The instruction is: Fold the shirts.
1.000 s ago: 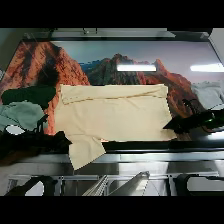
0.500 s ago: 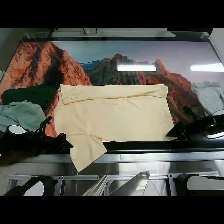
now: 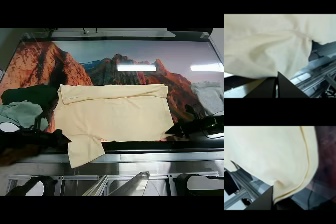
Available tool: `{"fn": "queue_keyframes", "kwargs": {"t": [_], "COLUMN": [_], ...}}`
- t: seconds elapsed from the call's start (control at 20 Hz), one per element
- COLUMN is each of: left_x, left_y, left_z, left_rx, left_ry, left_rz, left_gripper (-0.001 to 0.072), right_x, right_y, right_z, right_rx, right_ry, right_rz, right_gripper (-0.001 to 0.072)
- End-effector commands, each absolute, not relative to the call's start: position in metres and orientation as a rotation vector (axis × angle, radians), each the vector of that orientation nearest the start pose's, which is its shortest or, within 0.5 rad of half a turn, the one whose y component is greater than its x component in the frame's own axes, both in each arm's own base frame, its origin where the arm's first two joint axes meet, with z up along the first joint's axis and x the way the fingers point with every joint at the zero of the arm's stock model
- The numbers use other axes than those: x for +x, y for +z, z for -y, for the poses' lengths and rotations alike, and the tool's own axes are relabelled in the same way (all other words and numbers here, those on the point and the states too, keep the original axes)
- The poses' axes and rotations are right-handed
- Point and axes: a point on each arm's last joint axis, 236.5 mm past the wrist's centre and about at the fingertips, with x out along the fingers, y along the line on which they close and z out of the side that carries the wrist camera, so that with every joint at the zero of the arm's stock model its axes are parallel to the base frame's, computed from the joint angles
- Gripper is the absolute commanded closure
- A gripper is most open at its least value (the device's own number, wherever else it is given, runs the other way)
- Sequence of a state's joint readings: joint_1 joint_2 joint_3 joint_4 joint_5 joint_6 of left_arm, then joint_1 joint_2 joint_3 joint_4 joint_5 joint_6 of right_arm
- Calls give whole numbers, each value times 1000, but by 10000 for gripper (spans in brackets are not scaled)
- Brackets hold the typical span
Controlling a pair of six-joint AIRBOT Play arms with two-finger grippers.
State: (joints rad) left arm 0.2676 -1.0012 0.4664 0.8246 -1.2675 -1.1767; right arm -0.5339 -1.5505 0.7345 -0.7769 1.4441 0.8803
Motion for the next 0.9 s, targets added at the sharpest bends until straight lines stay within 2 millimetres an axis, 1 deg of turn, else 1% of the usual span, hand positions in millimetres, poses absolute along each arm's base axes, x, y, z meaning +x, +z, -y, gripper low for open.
{"fn": "queue_keyframes", "kwargs": {"t": [0.0, 0.1, 0.15, 0.2, 0.25, 0.3, 0.35, 0.45, 0.5, 0.6, 0.75, 0.85], "left_x": [247, 272, 283, 293, 306, 319, 335, 371, 391, 429, 477, 499], "left_y": [6, 41, 50, 56, 59, 60, 60, 55, 52, 45, 28, 14], "left_z": [95, 85, 79, 75, 72, 70, 69, 67, 68, 67, 63, 58], "left_rx": [-731, -728, -715, -709, -705, -699, -689, -669, -648, -621, -586, -584], "left_ry": [-471, -488, -488, -493, -497, -504, -510, -517, -530, -537, -551, -542], "left_rz": [-1300, -1207, -1189, -1184, -1184, -1187, -1187, -1181, -1172, -1154, -1132, -1125], "left_gripper": [679, 679, 679, 679, 679, 679, 679, 679, 679, 679, 679, 679], "right_x": [289, 326, 346, 366, 382, 400, 415, 446, 458, 480, 495, 501], "right_y": [-51, -12, 6, 23, 35, 42, 43, 40, 34, 16, -17, -37], "right_z": [-54, -51, -48, -45, -43, -40, -39, -39, -40, -42, -49, -50], "right_rx": [1041, 1083, 1099, 1103, 1088, 1054, 1017, 950, 933, 905, 898, 917], "right_ry": [700, 761, 774, 785, 780, 757, 721, 648, 616, 563, 539, 524], "right_rz": [-1393, -1239, -1157, -1075, -1017, -971, -946, -900, -888, -879, -911, -928], "right_gripper": [697, 697, 696, 697, 697, 697, 696, 697, 697, 697, 697, 697]}}
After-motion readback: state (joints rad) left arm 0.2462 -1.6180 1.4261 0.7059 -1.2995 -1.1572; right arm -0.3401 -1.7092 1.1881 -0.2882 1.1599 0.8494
